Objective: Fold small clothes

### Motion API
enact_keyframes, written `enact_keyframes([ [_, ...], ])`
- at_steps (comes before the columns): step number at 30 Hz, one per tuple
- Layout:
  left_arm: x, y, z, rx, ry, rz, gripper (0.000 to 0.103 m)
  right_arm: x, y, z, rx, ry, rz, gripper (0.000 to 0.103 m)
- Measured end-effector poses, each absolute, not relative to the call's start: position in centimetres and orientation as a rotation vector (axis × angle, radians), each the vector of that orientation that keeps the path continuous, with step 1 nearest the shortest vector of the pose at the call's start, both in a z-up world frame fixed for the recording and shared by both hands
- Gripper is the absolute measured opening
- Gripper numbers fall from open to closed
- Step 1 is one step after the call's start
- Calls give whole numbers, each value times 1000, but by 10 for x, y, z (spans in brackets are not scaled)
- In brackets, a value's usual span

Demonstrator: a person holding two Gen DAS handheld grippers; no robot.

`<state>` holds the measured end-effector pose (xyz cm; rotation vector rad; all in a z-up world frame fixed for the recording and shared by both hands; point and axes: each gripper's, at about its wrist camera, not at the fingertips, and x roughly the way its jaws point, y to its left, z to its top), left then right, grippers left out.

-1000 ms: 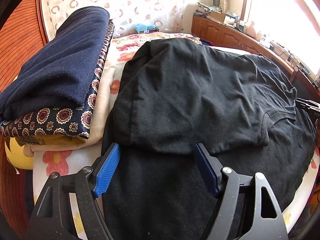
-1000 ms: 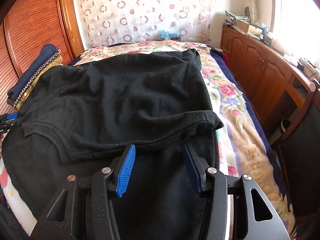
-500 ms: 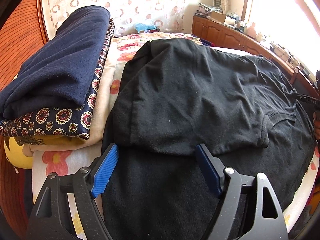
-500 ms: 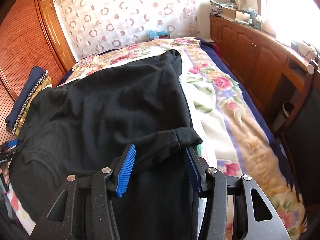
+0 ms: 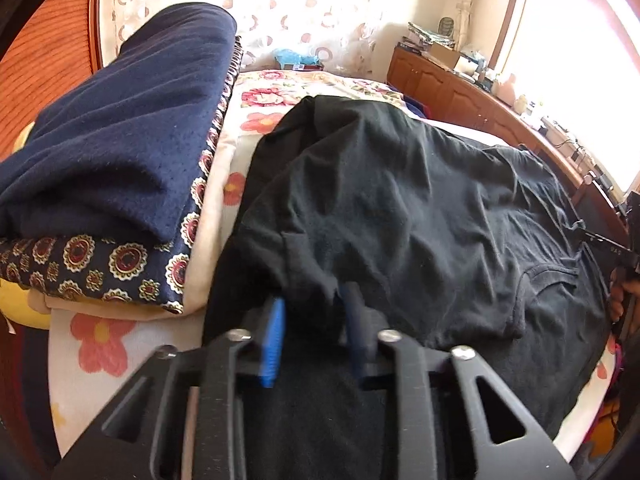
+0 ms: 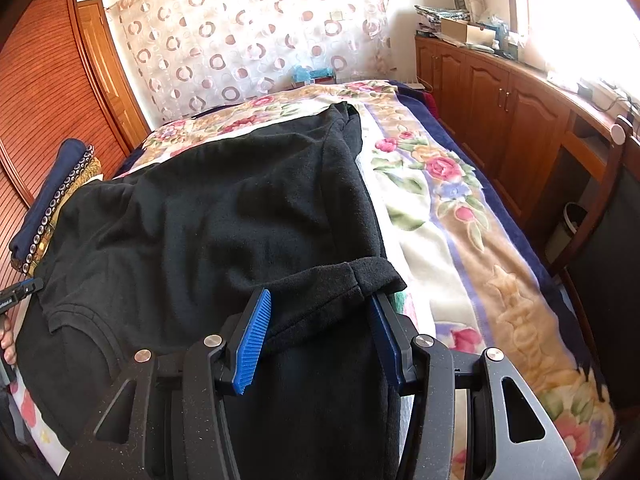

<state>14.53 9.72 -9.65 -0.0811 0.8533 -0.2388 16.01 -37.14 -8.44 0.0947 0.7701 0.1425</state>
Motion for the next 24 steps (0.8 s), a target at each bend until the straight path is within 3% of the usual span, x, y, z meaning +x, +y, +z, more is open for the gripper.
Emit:
enact_keyframes([
  [7,128,94,-74,-62,750,-253,9,170,-371,-77,88,783,139,51],
  [10,123,92,-63,-70,717,-274,8,180,-375,-78,102,794,145,24],
  [11,120,92,-59,-81,705,-281,7,182,-375,-77,96,788,151,9],
  [12,116,93,-54,-91,690,-290,7,180,-374,-75,96,772,175,7],
  [24,53,115,-19,-161,582,-314,7,91,-368,-15,32,557,260,6],
])
